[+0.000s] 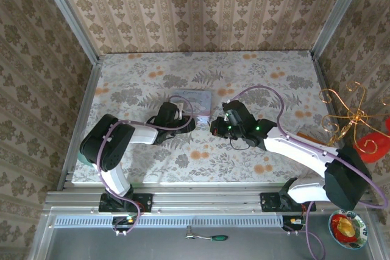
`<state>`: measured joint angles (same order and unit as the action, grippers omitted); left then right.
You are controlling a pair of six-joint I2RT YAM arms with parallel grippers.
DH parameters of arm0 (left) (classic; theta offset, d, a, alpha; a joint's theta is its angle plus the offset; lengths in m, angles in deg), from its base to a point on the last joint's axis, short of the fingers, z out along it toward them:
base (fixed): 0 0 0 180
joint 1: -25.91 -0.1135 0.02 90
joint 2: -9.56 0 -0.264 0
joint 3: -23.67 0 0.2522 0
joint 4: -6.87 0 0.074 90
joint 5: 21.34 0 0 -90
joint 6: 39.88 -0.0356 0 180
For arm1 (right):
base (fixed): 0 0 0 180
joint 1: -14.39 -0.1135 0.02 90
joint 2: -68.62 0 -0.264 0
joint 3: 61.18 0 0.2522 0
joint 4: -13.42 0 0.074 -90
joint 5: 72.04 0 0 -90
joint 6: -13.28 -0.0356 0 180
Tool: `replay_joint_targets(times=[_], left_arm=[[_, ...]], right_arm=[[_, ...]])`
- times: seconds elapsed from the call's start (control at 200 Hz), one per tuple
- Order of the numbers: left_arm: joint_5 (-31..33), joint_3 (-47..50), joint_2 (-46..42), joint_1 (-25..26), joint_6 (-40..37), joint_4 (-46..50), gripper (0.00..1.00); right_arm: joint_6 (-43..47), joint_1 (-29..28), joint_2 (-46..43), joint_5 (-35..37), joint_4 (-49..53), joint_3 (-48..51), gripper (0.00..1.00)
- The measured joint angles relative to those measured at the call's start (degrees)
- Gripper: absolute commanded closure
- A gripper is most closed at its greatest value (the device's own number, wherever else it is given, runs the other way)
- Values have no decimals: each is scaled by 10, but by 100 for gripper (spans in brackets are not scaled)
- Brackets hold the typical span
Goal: Unlock the padlock with the key
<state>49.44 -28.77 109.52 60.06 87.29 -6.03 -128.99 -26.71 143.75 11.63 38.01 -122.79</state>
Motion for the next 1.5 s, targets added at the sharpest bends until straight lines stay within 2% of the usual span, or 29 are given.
replay_joint_targets(times=[0.295,0.55,0.95,1.25,1.5], left_arm=[[-32,-2,-13,-5,80,10,95],[-82,-1,-33,-17,167,-2,96],[-126,21,-36,-24,277,-99,97],[-142,24,-36,-28,308,-132,97],[-150,31,-35,-32,325,-151,98]], right_arm=[[13,55,22,-77,-35,40,100],[44,57,78,-163,-107,47,100],[29,83,136,-236,-224,73,100],[-17,113,177,-275,-312,76,100],[-33,127,187,-306,-346,76,100]])
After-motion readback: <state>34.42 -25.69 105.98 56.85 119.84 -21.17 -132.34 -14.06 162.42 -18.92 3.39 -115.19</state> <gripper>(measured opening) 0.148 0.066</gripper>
